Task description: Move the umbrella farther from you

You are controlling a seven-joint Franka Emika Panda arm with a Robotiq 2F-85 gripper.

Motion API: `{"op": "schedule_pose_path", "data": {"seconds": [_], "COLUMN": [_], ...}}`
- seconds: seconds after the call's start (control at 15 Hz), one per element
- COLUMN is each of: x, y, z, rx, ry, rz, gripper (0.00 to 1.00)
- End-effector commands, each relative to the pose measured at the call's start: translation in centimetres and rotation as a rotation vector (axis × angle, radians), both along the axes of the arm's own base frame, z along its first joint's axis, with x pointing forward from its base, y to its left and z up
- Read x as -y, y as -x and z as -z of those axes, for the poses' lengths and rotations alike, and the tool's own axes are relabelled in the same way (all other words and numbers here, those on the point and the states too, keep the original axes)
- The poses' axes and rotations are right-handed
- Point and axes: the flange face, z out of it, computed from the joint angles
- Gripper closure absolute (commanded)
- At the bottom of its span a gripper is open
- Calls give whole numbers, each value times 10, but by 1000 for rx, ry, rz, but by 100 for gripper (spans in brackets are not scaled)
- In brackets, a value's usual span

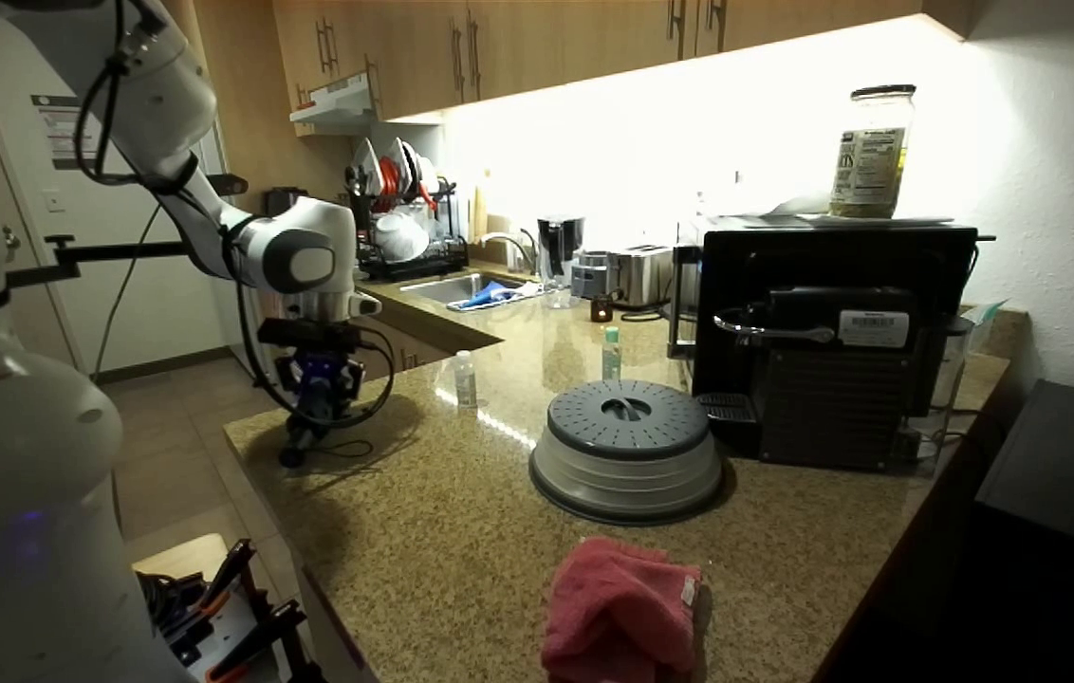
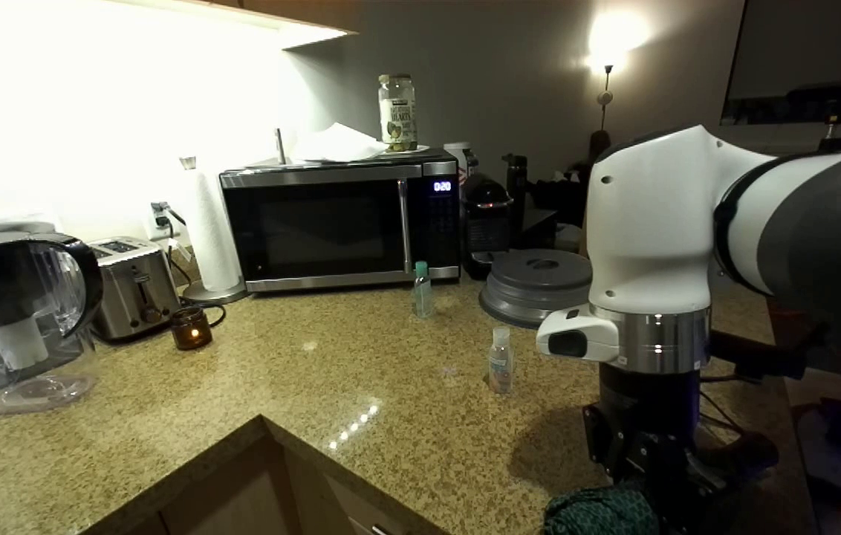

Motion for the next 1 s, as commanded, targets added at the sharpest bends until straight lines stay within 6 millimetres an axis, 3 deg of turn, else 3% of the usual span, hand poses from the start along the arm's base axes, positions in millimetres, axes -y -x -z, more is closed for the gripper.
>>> {"op": "schedule_pose_path", "data": {"seconds": [0.0,0.2,0.6,0.93], "x": [12,7,-34,-64], "y": [-8,-18,-39,-52], "z": [-24,-43,-87,-113], "rx": [-10,-20,-14,-12], "ry": [-15,-10,-30,-47], "rz": [72,139,310,479], "gripper": [80,80,80,80]}}
